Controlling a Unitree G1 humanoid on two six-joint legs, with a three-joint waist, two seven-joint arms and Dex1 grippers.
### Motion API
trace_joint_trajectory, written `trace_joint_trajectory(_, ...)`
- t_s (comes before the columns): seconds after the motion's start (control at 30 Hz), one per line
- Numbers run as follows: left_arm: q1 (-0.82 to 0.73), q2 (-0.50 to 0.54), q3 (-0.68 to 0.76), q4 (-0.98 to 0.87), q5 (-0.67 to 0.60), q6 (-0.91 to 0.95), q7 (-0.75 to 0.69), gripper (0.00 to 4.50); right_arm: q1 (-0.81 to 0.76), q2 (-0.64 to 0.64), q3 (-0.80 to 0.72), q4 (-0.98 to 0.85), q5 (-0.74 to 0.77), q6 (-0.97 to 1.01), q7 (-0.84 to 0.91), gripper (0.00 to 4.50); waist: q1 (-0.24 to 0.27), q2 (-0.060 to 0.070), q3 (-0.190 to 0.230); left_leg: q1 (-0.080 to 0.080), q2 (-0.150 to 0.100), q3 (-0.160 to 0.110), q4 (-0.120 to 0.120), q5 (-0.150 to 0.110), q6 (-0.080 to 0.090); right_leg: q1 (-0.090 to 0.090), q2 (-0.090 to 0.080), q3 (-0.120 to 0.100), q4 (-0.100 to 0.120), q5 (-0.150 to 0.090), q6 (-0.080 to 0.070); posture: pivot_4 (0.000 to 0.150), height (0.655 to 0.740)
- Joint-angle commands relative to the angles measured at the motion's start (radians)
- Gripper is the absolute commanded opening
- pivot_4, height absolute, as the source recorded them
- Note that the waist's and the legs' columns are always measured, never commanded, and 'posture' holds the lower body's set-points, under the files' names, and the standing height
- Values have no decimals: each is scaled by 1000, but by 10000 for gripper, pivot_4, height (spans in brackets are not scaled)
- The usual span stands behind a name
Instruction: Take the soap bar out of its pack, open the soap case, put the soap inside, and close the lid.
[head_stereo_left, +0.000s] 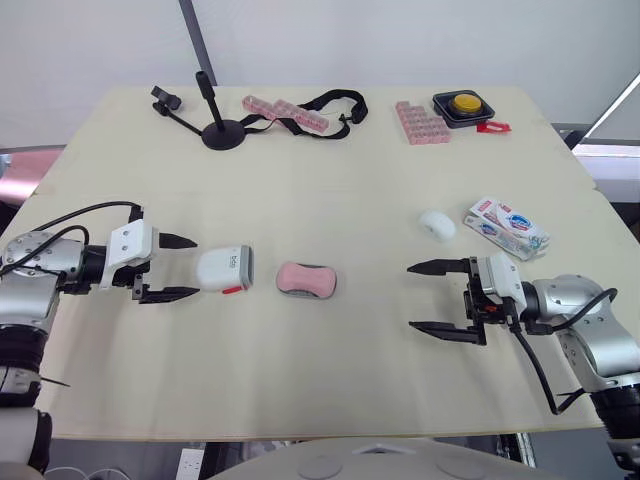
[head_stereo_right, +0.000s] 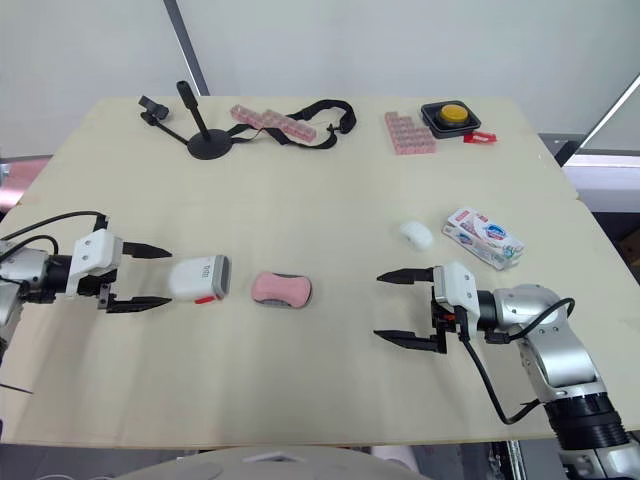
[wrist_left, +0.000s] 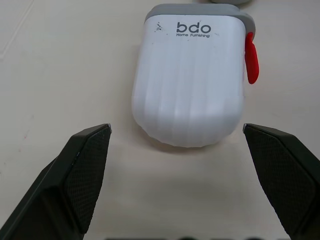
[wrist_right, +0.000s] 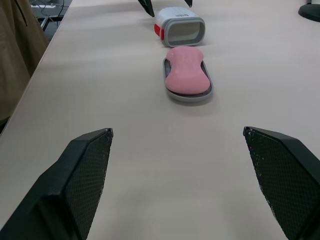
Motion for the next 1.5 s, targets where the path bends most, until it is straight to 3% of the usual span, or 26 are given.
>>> trace_joint_trajectory(0.03, -39, 0, -9, 46, 13, -37, -21, 45000, 7, -20, -13, -43, 10, -4, -7, 44613, 2, 0, 0, 0, 0, 0, 0, 0, 0, 0, 0, 0, 0, 0, 0, 1500, 7400)
trace_joint_trajectory(1.47, -65, -104, -95, 42, 41, -31, 21, 45000, -34, -29, 33, -56, 3, 46, -41, 44613, 19, 0, 0, -1, 0, 0, 0, 0, 0, 0, 0, 0, 0, 0, 0, 1500, 7400)
trace_joint_trajectory(1.5, -67, -105, -97, 47, 45, -33, 22, 42457, -33, -29, 32, -57, 3, 47, -42, 44893, 19, 0, 0, -1, 0, 0, 0, 0, 0, 0, 0, 0, 0, 0, 0, 1500, 7400)
